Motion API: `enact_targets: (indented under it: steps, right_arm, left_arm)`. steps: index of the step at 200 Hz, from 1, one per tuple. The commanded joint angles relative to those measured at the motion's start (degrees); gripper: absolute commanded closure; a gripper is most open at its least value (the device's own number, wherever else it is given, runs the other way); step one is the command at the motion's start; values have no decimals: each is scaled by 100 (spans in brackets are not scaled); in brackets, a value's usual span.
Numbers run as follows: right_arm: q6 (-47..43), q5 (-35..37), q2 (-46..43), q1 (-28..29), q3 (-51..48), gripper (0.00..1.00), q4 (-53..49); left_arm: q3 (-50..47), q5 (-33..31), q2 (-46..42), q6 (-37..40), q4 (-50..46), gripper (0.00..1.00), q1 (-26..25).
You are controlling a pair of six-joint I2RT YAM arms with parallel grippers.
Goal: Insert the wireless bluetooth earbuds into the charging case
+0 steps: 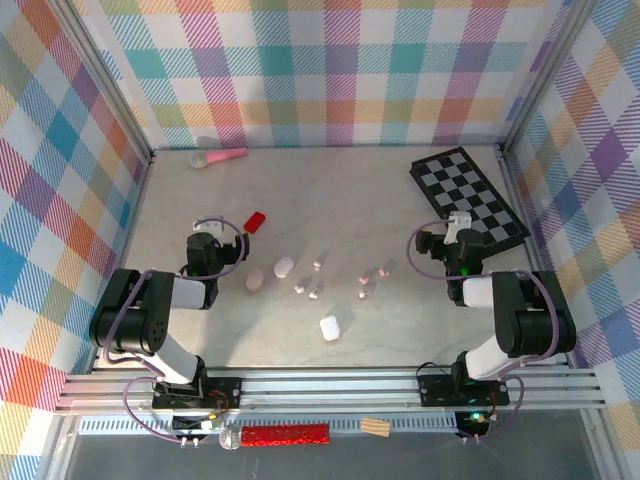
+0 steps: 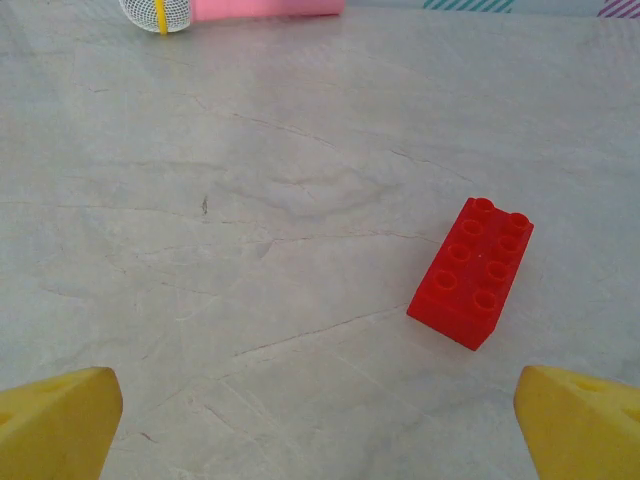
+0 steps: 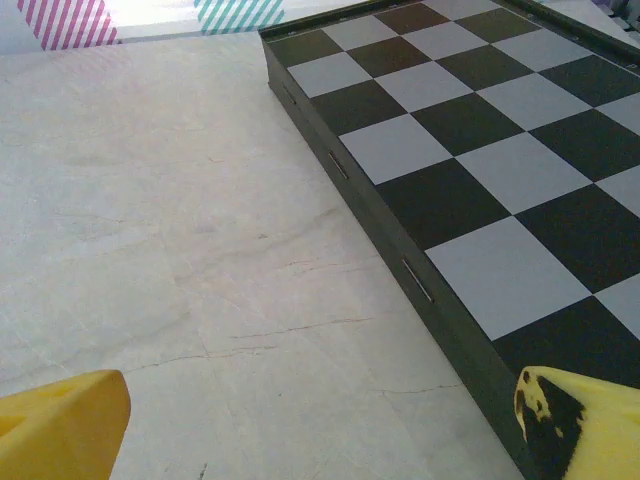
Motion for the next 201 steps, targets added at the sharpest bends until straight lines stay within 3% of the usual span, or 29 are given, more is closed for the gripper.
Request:
enact_targets:
  steps: [1, 155, 201]
  right_arm:
    - [-33, -91, -5, -3, 62, 1, 112]
    - [-34, -91, -40, -4, 37, 1, 132]
    - [-108, -216, -688, -1, 102, 1, -503]
  left_arm:
    - [68, 80, 5, 18, 42, 0, 49]
    - [71, 87, 5, 13, 37, 0, 51]
    - [166, 83, -337, 90, -375, 0, 4]
